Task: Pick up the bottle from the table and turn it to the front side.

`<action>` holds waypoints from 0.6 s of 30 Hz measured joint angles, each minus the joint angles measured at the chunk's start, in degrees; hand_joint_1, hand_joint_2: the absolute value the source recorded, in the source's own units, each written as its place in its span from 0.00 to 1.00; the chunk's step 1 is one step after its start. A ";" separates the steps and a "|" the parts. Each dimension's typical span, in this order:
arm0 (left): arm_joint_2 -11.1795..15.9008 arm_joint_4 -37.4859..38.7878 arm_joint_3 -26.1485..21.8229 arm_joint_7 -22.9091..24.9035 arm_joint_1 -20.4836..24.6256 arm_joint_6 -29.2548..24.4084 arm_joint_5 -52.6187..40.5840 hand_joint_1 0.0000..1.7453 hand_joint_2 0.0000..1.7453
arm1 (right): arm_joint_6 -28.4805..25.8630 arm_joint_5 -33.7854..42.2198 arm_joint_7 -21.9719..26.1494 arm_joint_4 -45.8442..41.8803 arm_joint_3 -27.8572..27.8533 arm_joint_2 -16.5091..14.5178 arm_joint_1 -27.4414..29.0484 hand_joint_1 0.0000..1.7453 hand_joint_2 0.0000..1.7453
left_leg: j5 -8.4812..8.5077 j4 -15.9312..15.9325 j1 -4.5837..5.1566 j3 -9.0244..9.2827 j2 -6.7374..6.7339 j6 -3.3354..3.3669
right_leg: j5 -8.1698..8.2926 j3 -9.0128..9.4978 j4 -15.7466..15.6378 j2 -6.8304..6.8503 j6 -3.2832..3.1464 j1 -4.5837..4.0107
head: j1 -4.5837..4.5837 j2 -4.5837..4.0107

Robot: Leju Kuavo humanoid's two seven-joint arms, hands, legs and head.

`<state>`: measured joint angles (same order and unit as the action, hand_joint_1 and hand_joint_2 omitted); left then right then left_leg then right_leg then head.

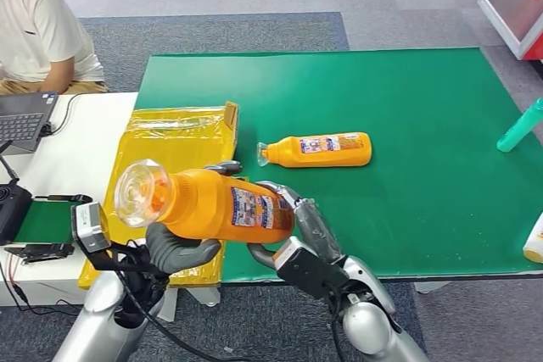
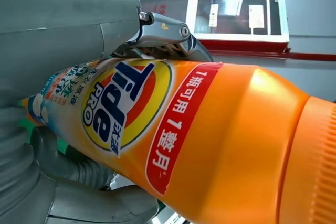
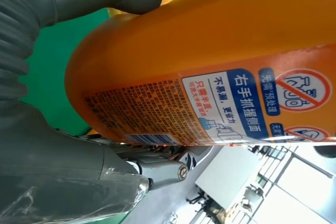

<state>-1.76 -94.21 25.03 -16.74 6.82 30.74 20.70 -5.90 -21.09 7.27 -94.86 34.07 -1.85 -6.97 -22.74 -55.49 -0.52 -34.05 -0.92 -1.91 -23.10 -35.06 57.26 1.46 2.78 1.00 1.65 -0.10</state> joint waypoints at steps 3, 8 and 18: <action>-0.26 -0.39 0.49 -0.10 -0.32 -0.51 -0.63 1.00 1.00 | -0.03 -0.54 -0.07 -1.25 -0.17 0.53 1.03 1.00 1.00 | -0.01 0.00 0.00 -0.01 0.00 0.01 | 0.00 0.00 0.00 0.00 0.00 0.01 | 0.01 0.02; -0.31 -1.01 1.03 -0.68 -0.70 -1.33 -0.69 1.00 1.00 | 0.08 -0.80 -0.07 -2.12 -0.13 0.87 1.83 1.00 1.00 | -0.02 0.00 0.00 -0.02 0.00 0.01 | 0.00 0.00 0.00 -0.01 0.00 0.00 | 0.01 0.02; 0.38 -1.50 0.50 -1.81 -0.96 -3.93 -3.20 1.00 1.00 | -0.69 0.43 -0.65 -1.45 0.17 0.82 0.83 0.00 1.00 | 0.01 0.00 0.00 -0.02 0.00 0.00 | 0.01 0.02 0.00 0.00 0.00 0.00 | 0.00 0.01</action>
<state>-1.38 -95.71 25.53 -18.56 5.86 26.81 17.49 -6.59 -20.67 6.62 -96.31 34.24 -1.03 -6.14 -22.73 -55.49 -0.52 -34.07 -0.92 -1.91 -23.09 -35.04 57.27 1.46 2.78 1.00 1.65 -0.09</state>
